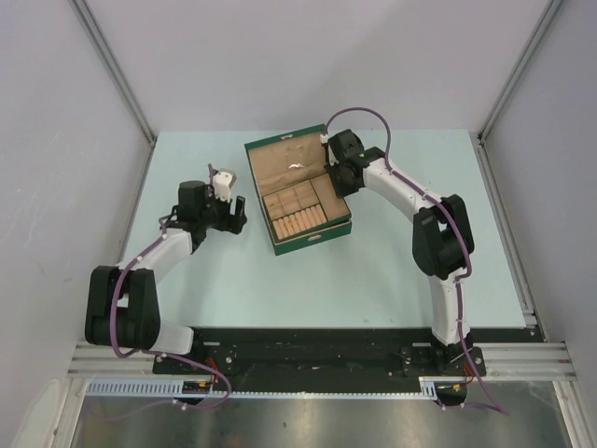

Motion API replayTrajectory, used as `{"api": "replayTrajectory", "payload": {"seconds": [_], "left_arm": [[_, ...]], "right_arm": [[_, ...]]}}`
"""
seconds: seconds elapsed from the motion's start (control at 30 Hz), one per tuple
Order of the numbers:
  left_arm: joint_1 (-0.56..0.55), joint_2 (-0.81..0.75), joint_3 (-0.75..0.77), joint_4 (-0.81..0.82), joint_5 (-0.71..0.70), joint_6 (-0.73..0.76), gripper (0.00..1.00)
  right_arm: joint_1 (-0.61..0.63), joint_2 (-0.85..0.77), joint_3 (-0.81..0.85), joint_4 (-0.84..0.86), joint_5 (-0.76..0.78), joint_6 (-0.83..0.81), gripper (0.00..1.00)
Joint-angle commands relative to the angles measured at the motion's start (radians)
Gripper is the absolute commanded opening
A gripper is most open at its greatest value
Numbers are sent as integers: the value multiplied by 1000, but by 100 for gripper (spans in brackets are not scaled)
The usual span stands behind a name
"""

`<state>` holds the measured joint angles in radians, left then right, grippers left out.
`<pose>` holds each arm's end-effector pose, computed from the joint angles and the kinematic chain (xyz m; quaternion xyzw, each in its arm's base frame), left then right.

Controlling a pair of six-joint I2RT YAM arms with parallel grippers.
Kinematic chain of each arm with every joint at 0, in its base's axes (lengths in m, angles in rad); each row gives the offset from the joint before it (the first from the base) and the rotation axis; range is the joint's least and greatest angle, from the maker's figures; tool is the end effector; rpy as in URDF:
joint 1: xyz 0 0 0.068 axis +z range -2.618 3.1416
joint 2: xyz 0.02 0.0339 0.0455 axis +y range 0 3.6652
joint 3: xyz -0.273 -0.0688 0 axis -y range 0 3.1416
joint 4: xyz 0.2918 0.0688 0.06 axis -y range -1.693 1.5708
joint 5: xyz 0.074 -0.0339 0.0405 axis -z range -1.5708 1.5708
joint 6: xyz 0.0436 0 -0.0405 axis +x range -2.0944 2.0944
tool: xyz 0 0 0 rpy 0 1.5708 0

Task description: Organize the mixed jewelry

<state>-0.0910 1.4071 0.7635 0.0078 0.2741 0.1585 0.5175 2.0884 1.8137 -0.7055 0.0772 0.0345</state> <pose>0.3358 -0.0425 0.1869 0.1711 0.8698 -0.1068 0.4503 0.4515 0.2532 0.2318 -0.2177 0.9309 0.0437 0.2899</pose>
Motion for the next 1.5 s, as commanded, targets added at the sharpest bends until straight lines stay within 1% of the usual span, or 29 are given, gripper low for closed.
{"api": "replayTrajectory", "payload": {"seconds": [0.0, 0.5, 0.83, 1.2, 1.3, 1.4, 1.43, 1.47], "left_arm": [[7, -28, -16, 34, 28, 15, 84], [7, -30, -26, 40, 31, 16, 83], [7, -31, -30, 41, 31, 19, 83], [7, -31, -32, 41, 34, 19, 83], [7, -31, -33, 41, 36, 21, 84], [7, -33, -33, 40, 36, 23, 84], [7, -33, -33, 40, 36, 26, 84], [7, -33, -33, 40, 36, 26, 83]], "right_arm": [[18, -16, 42, 3, -16, 4, 0], [38, 2, 39, 11, -25, 8, 0], [45, 13, -13, 35, -19, 5, 0], [55, 38, -34, 46, -10, 2, 0], [56, 33, -43, 47, -7, -2, 4], [56, 21, -45, 49, -1, -7, 14], [56, 18, -47, 49, -2, -7, 21], [58, 9, -47, 47, 1, -8, 24]]}}
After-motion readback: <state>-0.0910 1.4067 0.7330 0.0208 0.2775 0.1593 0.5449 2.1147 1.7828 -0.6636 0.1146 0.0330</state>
